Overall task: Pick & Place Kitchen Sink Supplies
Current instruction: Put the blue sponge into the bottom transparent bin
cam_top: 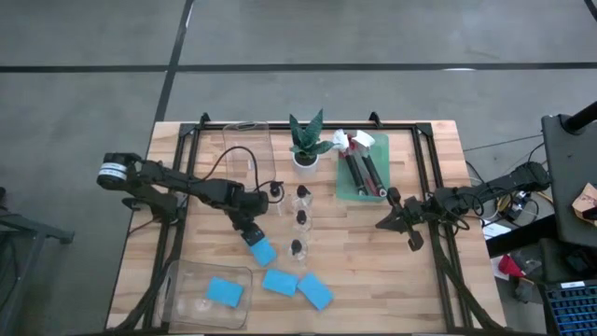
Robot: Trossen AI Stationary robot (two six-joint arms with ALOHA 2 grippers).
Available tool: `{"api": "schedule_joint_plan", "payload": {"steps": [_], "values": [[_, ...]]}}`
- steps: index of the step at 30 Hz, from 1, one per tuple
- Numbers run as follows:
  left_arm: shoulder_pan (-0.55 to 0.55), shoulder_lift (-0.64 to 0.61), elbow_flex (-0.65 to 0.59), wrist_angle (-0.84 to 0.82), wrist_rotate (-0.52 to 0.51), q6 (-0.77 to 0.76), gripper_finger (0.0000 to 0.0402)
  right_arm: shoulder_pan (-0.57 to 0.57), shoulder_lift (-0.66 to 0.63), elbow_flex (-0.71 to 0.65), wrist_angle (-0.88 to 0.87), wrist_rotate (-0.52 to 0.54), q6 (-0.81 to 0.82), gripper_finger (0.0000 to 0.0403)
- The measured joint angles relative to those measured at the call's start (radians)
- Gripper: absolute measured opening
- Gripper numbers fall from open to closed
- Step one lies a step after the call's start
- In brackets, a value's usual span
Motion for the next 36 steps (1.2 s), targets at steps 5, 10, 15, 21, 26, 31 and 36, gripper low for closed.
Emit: {"api": "schedule_joint_plan", "payload": {"steps": [5,10,15,21,26,31,36], "values": [[0.005,-0.002,0.029,0.002,-0.008,0.014,0.0198,0.0,0.0,0.0,0.0,0.0,0.0,0.0008],[0.028,-0.001,0.031,0.003,-0.038,0.019,0.0215,0.0,0.0,0.0,0.0,0.0,0.0,0.0008],[0.054,0.0,0.031,0.045,-0.039,0.036,0.0214,0.0,0.0,0.0,0.0,0.0,0.0,0.0008],[0.061,0.0,0.048,0.049,-0.036,0.062,0.0214,0.0,0.0,0.0,0.0,0.0,0.0,0.0008],[0.059,-0.002,0.059,0.048,-0.028,0.071,0.0214,0.0,0.0,0.0,0.0,0.0,0.0,0.0008],[0.041,-0.045,0.064,-0.015,-0.012,0.072,0.0214,0.0,0.0,0.0,0.0,0.0,0.0,0.0008],[0.015,-0.159,0.057,-0.054,-0.04,0.051,0.0214,0.0,0.0,0.0,0.0,0.0,0.0,0.0008]]}}
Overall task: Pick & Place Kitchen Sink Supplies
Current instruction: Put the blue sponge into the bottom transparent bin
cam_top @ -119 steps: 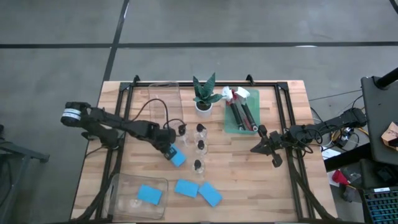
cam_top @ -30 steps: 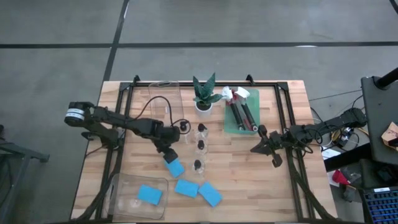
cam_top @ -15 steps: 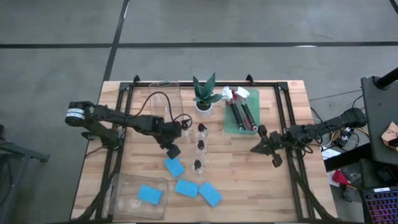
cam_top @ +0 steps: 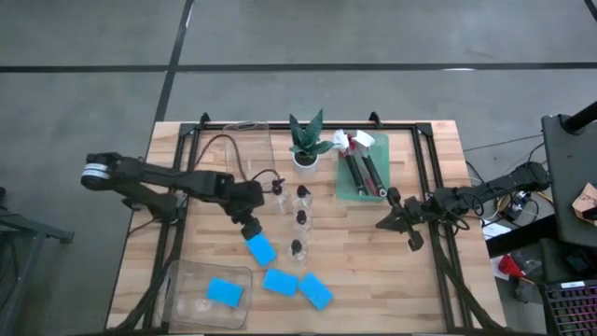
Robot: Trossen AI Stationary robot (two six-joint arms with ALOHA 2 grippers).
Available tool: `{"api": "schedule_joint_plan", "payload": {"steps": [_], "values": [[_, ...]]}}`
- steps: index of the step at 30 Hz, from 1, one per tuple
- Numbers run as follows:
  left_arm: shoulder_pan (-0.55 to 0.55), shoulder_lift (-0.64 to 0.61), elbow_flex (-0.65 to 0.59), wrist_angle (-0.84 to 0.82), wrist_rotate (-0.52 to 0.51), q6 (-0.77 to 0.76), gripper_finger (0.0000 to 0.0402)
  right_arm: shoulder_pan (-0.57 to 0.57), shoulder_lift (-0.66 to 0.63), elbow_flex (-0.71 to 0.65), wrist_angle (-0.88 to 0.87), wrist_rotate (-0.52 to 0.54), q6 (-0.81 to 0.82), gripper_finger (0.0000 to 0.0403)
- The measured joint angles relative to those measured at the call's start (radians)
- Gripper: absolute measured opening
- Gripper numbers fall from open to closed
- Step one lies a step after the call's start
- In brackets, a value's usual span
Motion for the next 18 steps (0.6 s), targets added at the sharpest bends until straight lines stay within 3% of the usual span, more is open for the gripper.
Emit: {"api": "schedule_joint_plan", "payload": {"steps": [4,9,13,18], "values": [[-0.069,-0.085,-0.031,-0.013,-0.073,-0.079,0.0214,0.0,0.0,0.0,0.0,0.0,0.0,0.0008],[-0.196,-0.104,-0.096,0.008,-0.156,-0.222,0.0214,0.0,0.0,0.0,0.0,0.0,0.0,0.0008],[-0.255,-0.085,-0.157,0.115,-0.29,-0.279,0.0214,0.0,0.0,0.0,0.0,0.0,0.0,0.0008],[-0.268,-0.07,-0.239,0.265,-0.306,-0.318,0.0214,0.0,0.0,0.0,0.0,0.0,0.0,0.0008]]}}
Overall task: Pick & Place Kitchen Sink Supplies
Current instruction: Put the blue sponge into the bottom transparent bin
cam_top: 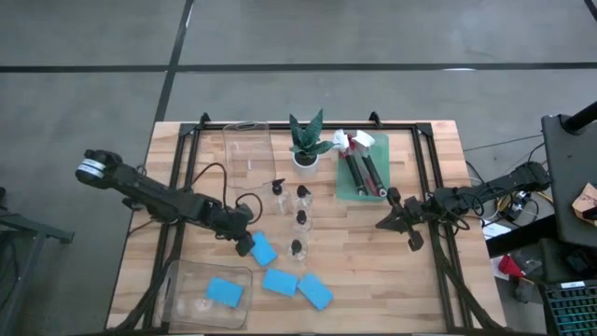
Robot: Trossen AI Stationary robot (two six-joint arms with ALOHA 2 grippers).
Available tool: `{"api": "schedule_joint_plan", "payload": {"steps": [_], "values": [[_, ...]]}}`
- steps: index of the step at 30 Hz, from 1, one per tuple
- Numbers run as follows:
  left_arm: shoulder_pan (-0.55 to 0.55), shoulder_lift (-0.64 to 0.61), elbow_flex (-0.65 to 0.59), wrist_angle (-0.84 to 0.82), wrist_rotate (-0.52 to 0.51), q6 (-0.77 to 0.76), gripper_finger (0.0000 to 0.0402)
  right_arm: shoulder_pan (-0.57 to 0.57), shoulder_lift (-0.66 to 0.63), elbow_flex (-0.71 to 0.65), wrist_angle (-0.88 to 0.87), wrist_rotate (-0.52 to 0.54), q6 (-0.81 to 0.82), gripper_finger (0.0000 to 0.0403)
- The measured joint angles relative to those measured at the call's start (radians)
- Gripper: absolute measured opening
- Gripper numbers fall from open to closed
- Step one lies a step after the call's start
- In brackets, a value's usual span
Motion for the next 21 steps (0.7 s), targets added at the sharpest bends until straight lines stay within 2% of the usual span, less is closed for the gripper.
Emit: {"api": "schedule_joint_plan", "payload": {"steps": [6,11,15,18,21], "values": [[0.0,0.001,-0.093,0.081,-0.033,-0.041,0.0214,0.0,0.0,0.0,0.0,0.0,0.0,0.0008],[0.0,0.019,-0.161,0.241,-0.033,-0.053,0.0213,0.0,0.0,0.0,0.0,0.0,0.0,0.0008],[0.0,0.045,-0.172,0.248,-0.038,-0.061,0.0208,0.0,0.0,0.0,0.0,0.0,0.0,0.0008],[0.0,0.074,-0.173,0.248,-0.049,-0.058,0.018,0.0,0.0,0.0,0.0,0.0,0.0,0.0008],[0.001,0.1,-0.173,0.247,-0.051,-0.04,0.0128,0.0,0.0,0.0,0.0,0.0,0.0,0.0008]]}}
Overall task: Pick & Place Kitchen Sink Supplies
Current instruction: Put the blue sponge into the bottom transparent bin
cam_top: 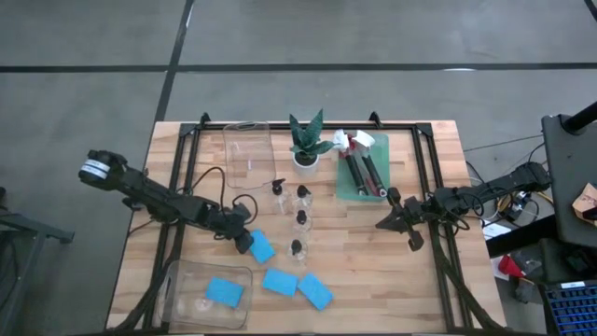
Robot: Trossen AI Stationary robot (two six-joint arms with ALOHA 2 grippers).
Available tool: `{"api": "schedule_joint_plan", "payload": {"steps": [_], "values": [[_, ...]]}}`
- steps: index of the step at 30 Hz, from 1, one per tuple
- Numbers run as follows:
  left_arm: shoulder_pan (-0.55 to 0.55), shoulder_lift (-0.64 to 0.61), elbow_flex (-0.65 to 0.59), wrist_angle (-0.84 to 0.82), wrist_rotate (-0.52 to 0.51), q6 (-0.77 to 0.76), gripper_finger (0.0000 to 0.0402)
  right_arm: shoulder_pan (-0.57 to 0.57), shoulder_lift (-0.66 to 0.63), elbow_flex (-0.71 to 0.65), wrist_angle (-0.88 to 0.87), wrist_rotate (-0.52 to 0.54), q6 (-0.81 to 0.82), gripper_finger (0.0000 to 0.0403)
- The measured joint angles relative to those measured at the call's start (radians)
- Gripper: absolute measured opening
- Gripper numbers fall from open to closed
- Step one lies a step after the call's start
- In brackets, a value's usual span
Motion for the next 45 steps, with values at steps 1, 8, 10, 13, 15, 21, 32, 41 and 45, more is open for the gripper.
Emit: {"api": "schedule_joint_plan", "payload": {"steps": [1,8,10,13,15,21,32,41,45], "values": [[0.0,0.005,0.001,0.001,0.0,0.003,0.0107,0.0,0.0,0.0,0.0,0.0,0.0,0.0008],[0.0,-0.033,0.001,0.013,-0.001,0.006,0.001,0.0,0.0,0.0,0.0,0.0,0.0,0.0008],[0.0,-0.063,-0.001,-0.004,0.007,0.006,0.0004,0.0,0.0,0.0,0.0,0.0,0.0,0.0008],[-0.001,-0.123,-0.005,-0.032,0.011,0.007,0.0002,0.0,0.0,0.0,0.0,0.0,0.0,0.0008],[-0.001,-0.173,-0.003,-0.056,0.012,0.006,0.0001,0.0,0.0,0.0,0.0,0.0,0.0,0.0008],[0.0,-0.343,0.023,-0.186,0.018,0.005,0.0,0.0,0.0,0.0,0.0,0.0,0.0,0.0008],[-0.054,-0.584,0.236,-0.51,0.098,0.07,0.0,0.0,0.0,0.0,0.0,0.0,0.0,0.0008],[-0.343,-0.537,0.375,-0.585,0.065,-0.032,0.0,0.0,0.0,0.0,0.0,0.0,0.0,0.0008],[-0.496,-0.449,0.375,-0.637,-0.039,-0.236,0.0,0.0,0.0,0.0,0.0,0.0,0.0,0.0008]]}}
